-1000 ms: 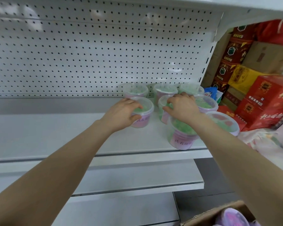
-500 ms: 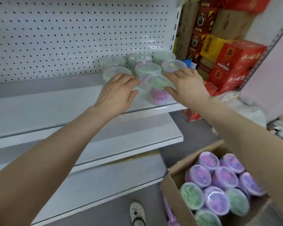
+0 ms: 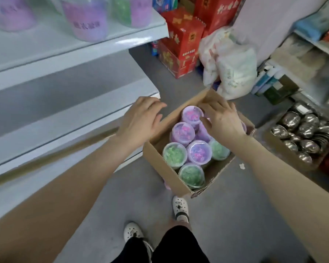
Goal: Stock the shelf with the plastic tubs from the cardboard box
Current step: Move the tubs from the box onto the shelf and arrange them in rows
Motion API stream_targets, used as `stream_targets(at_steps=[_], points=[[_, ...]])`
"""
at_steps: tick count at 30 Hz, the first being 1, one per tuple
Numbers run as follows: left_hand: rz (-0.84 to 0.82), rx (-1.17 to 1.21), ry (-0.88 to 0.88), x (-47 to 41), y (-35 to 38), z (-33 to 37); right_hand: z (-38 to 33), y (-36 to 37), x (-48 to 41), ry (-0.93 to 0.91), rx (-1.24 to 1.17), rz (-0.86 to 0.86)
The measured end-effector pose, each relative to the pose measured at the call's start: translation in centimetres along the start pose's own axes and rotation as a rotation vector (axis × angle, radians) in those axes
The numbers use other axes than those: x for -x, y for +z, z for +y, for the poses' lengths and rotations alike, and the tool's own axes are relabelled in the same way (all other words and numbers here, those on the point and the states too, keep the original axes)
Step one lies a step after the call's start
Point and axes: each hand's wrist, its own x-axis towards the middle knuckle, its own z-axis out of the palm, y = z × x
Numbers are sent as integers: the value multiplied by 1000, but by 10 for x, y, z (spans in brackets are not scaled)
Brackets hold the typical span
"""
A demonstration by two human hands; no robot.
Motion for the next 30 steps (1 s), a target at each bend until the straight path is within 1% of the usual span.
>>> stream_targets(at_steps=[3,5,7,10,13,16,19,21,23,25,27,30], points=[[-115,58,-35,11,52,16,35,42,38,93,-50,-131],[-202,83,-101,17,89,24,59,71,60,175,-82,-276],[-329,81,-145,20,126,28,82,99,77,214,-79,-403],[-503,102,-280,25,177,33,111,138,90,196,-66,-544],[-610,48,-392,30,215,33,132,175,92,106,-50,-613],[-644,6,-478,31,241,25,145,202,89,-47,-28,-637],[-680,-24,-514,30,257,17,151,220,84,-204,4,-647],[-717,-42,-542,30,264,14,152,228,81,-263,56,-666],[-743,-54,-576,29,268,13,153,234,79,-281,70,-672],[-733,-70,-606,28,269,13,154,236,77,-276,58,-689],[-682,-47,-651,26,269,11,153,235,74,-249,69,-727],[-593,77,-713,20,262,13,151,230,68,-177,79,-759]])
